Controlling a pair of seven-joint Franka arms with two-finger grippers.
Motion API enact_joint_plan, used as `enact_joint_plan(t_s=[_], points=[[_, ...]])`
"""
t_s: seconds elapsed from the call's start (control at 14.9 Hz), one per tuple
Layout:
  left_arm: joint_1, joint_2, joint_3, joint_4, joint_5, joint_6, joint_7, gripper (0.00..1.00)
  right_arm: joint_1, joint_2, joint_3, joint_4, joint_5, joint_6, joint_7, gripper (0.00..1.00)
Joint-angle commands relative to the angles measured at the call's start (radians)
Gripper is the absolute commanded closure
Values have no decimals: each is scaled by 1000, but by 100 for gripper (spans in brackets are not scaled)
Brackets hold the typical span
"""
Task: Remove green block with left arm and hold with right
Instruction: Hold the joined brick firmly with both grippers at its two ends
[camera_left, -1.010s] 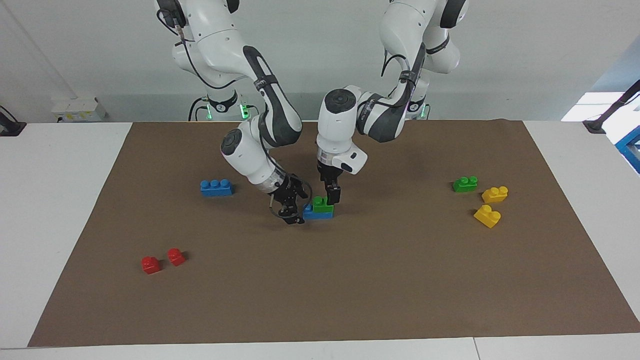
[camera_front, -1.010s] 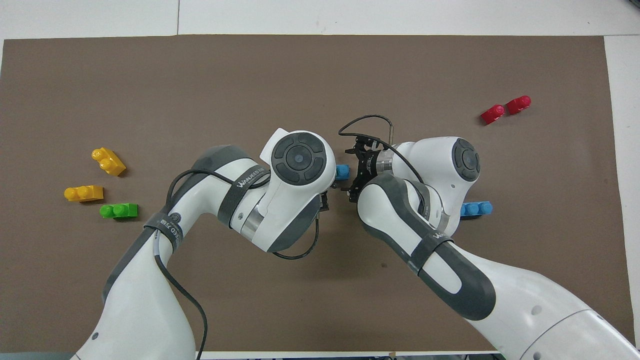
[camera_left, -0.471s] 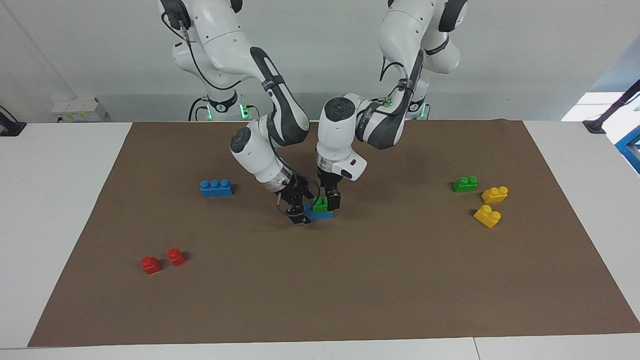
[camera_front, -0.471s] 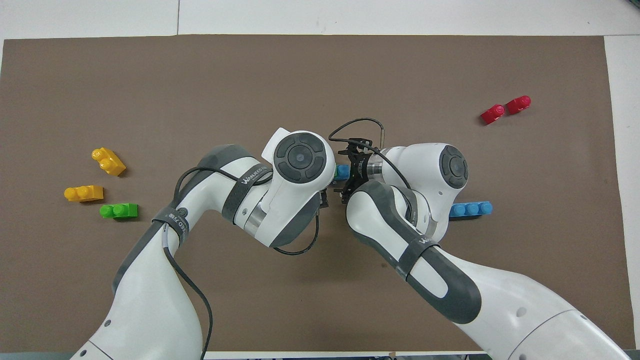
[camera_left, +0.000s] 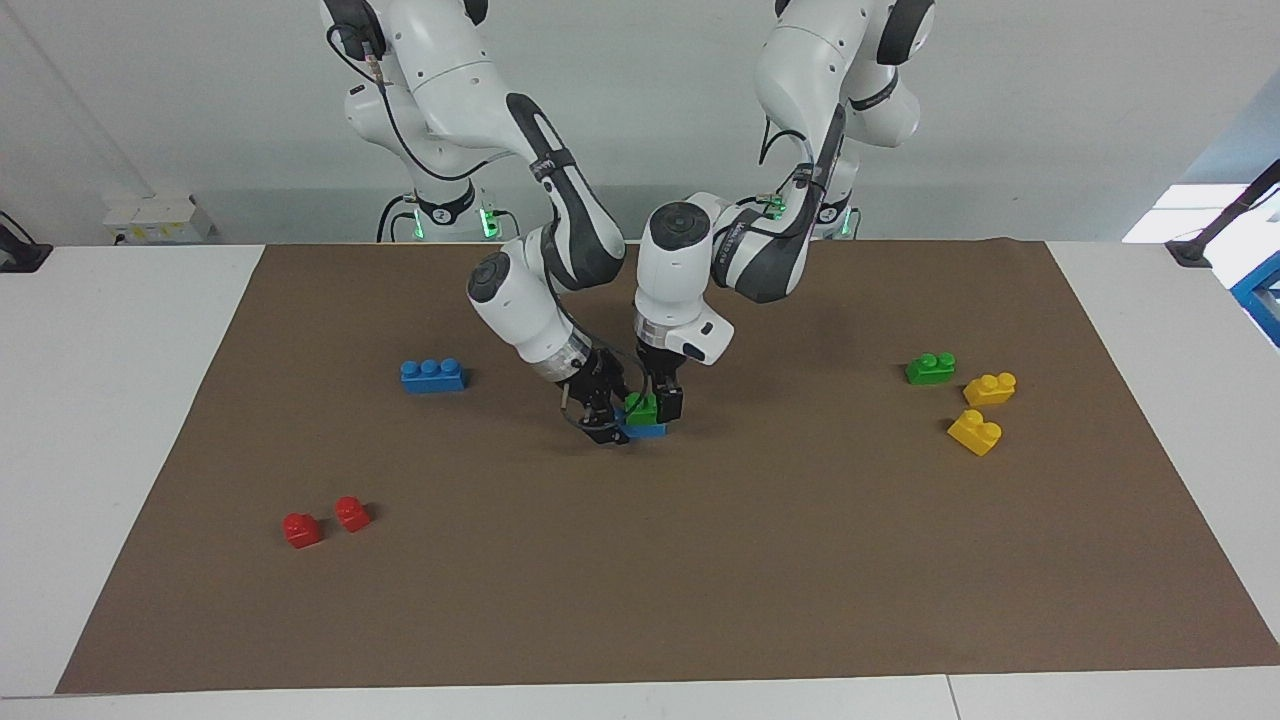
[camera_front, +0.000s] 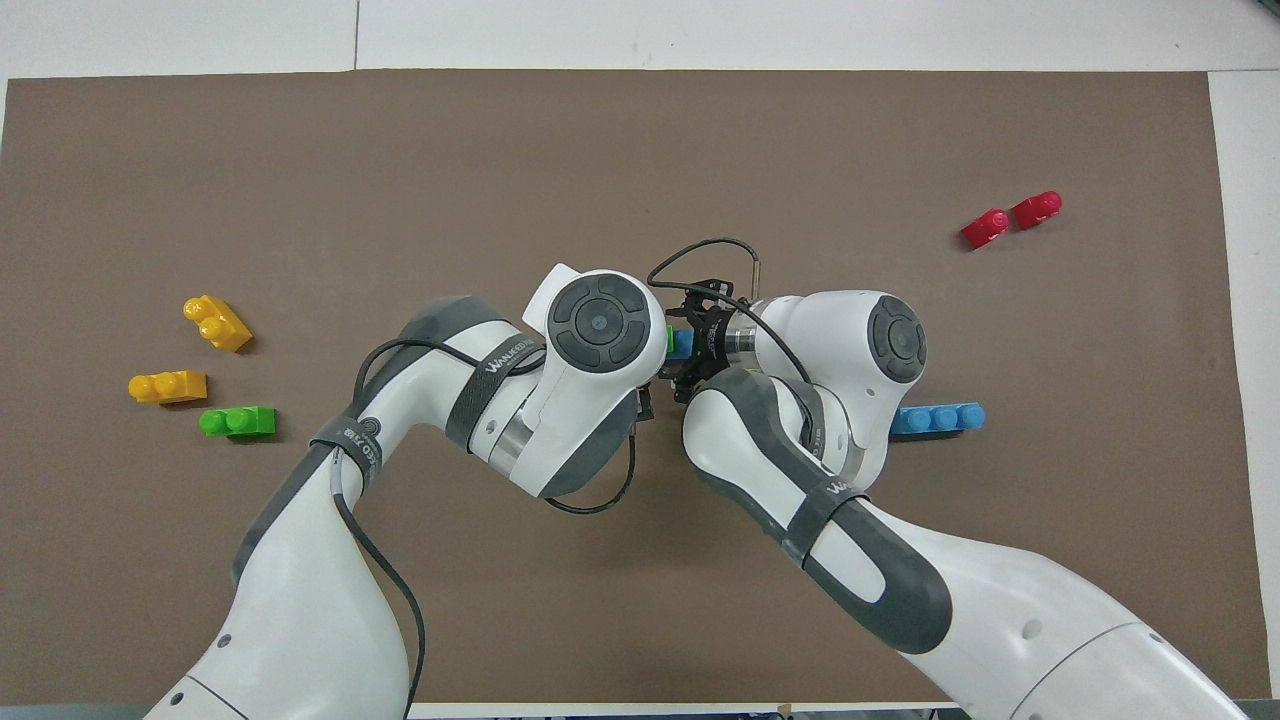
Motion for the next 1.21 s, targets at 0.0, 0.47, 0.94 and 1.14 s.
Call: enact_joint_plan(t_s=[0.0, 0.47, 0.94, 1.14], points=[[-9, -3, 10, -13, 21, 25, -26, 0, 1, 13, 1, 23, 19, 10, 10, 27], [-7, -3, 8, -16, 21, 31, -26, 0, -2, 13, 1, 22, 19, 10, 10, 24], [-7, -3, 8, -16, 21, 37, -41, 0, -10, 13, 1, 13, 21, 13, 7, 9], [-7, -3, 10, -16, 21, 44, -44, 0, -10, 20, 1, 11, 21, 18, 3, 9]])
